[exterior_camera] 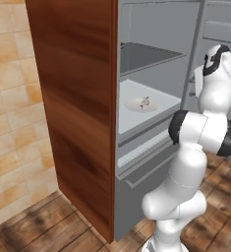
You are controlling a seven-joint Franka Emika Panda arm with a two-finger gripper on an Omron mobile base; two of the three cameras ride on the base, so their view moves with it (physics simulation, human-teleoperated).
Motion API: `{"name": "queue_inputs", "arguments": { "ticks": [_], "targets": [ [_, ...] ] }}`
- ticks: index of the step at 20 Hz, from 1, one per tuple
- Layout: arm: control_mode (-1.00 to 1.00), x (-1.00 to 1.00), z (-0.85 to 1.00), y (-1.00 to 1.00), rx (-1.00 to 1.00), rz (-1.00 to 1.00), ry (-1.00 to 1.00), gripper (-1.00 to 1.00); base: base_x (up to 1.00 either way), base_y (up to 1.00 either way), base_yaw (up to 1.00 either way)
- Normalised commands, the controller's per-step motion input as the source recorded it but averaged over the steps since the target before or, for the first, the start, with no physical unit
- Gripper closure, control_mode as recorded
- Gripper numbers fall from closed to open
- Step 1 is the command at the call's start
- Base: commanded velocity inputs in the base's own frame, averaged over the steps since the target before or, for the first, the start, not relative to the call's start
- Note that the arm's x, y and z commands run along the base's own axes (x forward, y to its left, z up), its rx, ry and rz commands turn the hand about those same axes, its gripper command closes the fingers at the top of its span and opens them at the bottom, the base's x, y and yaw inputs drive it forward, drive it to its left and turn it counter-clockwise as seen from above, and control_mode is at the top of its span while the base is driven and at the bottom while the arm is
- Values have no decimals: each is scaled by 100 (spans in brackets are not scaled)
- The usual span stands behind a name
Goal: Retrieve the fish from the fridge and place it on the saucepan with marinade on the stove.
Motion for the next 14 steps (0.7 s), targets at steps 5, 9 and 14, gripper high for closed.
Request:
{"name": "queue_inputs", "arguments": {
  "ticks": [5,9,14],
  "targets": [
    [-100,0,-1,21,-32,46,-31,-100,0,0,0],
    [-100,0,0,18,-33,45,-32,-100,0,0,0],
    [-100,0,0,21,-38,42,-29,-100,0,0,0]
  ]
}}
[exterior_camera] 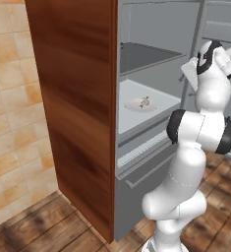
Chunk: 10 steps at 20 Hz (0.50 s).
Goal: Retrieve the fish from the fridge and place it on the saucepan with marinade on the stove.
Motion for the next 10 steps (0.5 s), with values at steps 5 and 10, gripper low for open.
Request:
{"name": "queue_inputs", "arguments": {
  "ticks": [5,10],
  "targets": [
    [-100,-3,-3,33,-45,37,-34,-100,0,0,0],
    [-100,-9,-28,40,-39,32,-32,-100,0,0,0]
  ]
}}
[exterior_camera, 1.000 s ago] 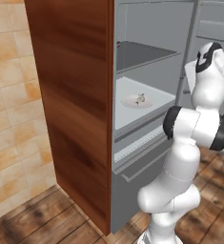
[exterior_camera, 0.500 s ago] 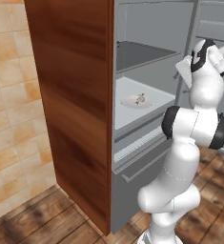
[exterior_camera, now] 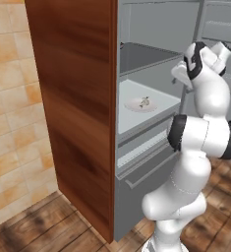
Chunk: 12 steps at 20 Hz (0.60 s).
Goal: Retrieve the fish from the fridge and place it on the saucepan with marinade on the stove.
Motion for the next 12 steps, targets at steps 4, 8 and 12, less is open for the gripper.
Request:
{"name": "queue_inputs", "arguments": {
  "ticks": [4,8,12],
  "targets": [
    [-100,-24,-36,21,-28,30,-24,-100,0,0,0],
    [-100,-16,-22,28,-26,23,-24,-100,0,0,0],
    [-100,0,-13,39,-15,8,-16,-100,0,0,0]
  ]
}}
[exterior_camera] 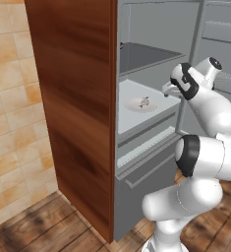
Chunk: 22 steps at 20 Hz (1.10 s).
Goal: Retrieve the fish from the fridge and place it on the saucepan with marinade on the stove.
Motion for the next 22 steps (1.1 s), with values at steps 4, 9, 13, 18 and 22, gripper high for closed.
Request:
{"name": "queue_inputs", "arguments": {
  "ticks": [4,9,13,18,22],
  "targets": [
    [-100,0,-18,29,-11,0,-3,-100,0,0,0],
    [-100,1,-13,31,-11,-2,0,-100,0,0,0],
    [-100,13,-6,34,-11,-5,1,-100,0,0,0],
    [-100,20,-4,23,-9,-3,0,-100,0,0,0],
    [-100,30,0,3,-1,0,1,-100,0,0,0]
  ]
}}
